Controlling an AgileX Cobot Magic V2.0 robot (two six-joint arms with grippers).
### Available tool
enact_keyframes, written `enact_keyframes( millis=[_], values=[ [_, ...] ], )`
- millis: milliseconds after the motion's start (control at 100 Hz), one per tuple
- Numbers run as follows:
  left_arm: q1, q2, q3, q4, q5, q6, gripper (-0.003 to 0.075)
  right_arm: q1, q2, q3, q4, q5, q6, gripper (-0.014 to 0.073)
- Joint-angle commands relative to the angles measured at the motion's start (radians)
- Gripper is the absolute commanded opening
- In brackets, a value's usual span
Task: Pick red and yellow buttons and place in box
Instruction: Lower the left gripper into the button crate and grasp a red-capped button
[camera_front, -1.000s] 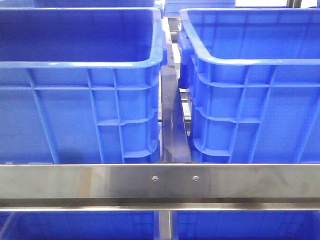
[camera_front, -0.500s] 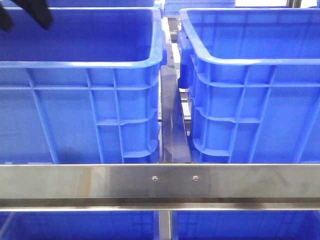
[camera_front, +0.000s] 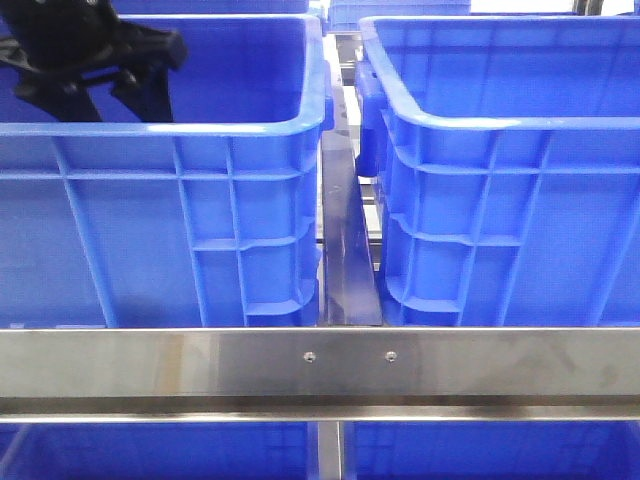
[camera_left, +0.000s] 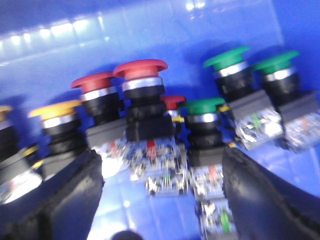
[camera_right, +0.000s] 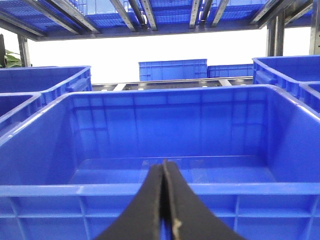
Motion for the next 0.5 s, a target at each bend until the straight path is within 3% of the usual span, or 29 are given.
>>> enact_keyframes(
  millis=[0,400,490],
  values=[
    [-0.007,-0.013,-0.040,-0.013,-0.076,-0.010,0.0475,0.001,-0.027,-0.019,-0.006,-0.084,-0.003,-0.0068],
    [-0.007,0.078,-0.049,-0.013,-0.083,-0.010,0.0471,0.001,-0.027,-0.019,-0.006,-0.084,-0.003,-0.0068],
    [-0.007,0.078,-0.049,-0.013,-0.081,-0.010,0.0411,0.001,-0.027,-0.019,-0.006,-0.084,-0.003,-0.0068]
  ],
)
